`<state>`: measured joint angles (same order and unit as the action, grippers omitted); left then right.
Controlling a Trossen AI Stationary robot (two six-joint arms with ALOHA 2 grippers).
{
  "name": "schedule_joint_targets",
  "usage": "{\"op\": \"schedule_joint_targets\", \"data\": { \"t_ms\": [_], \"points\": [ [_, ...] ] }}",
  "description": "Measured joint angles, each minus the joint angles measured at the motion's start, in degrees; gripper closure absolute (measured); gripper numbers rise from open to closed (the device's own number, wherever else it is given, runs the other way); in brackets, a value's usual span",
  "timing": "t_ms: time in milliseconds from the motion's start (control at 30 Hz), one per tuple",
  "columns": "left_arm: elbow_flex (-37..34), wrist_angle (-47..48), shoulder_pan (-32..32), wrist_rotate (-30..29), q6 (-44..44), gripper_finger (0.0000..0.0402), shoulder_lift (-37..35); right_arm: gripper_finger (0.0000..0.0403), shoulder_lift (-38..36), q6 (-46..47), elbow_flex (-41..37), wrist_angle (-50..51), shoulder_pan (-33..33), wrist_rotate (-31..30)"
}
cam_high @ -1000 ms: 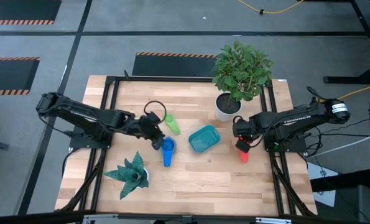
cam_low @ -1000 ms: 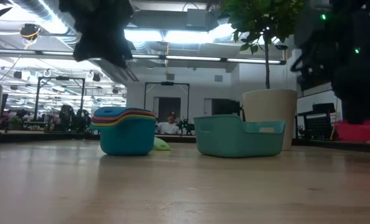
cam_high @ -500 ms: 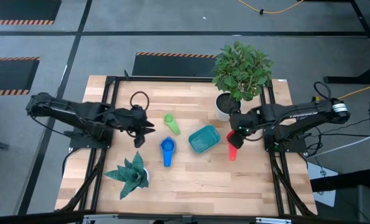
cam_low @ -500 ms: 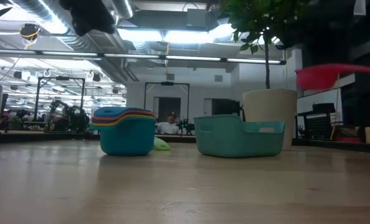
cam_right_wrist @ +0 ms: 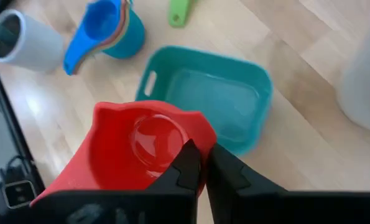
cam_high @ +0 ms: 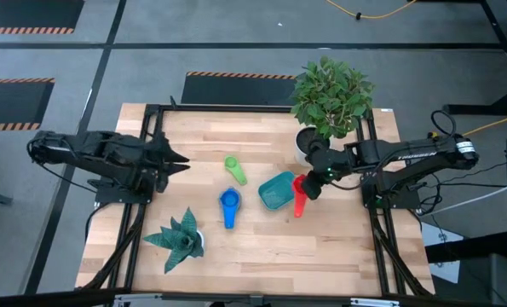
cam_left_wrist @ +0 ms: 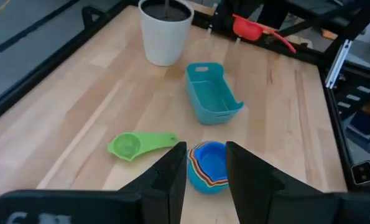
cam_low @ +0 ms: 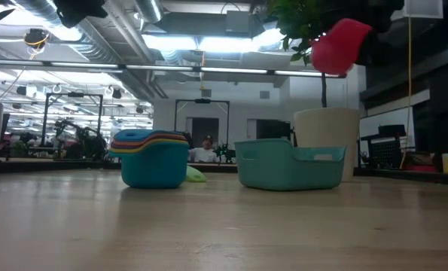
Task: Nest measuring cups in basket
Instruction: Stack the red measuring cup on top of the blue measuring cup
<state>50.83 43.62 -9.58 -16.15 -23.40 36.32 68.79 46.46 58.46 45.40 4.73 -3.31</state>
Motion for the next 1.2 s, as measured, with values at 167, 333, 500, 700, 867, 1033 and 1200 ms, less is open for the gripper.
{"op": "schedule_joint_targets", "data": {
  "t_ms": [167,333,500,700,867,1033,1200],
  "points": [
    [0.0,1.0,0.0,-0.4,0.0,0.0298,-3.3,0.0384,1.7,0.0,0.0,-6.2,0.0,0.4],
    [0.0,0.9,0.0,-1.7,0.1,0.0298,-4.4,0.0384,4.3,0.0,0.0,-12.4,0.0,2.1],
    [0.0,1.0,0.0,-1.8,0.1,0.0298,-4.5,0.0384,6.6,-0.2,0.0,-17.6,0.0,3.4],
    [0.0,1.0,0.0,-2.3,0.0,0.0298,-4.5,0.0384,8.5,-1.8,0.0,-24.2,0.0,3.5],
    [0.0,1.0,0.0,-2.7,0.0,0.0298,-4.5,0.0384,10.2,-4.4,2.8,-26.0,0.0,3.4],
    [0.0,0.9,0.0,-2.7,0.0,0.0298,-4.5,0.0384,14.5,-13.3,10.9,-25.3,0.0,3.0],
    [0.0,0.9,0.0,-2.7,-0.2,0.0298,-4.5,0.0384,20.7,-19.7,19.4,-22.7,0.0,2.0]
  ]
}}
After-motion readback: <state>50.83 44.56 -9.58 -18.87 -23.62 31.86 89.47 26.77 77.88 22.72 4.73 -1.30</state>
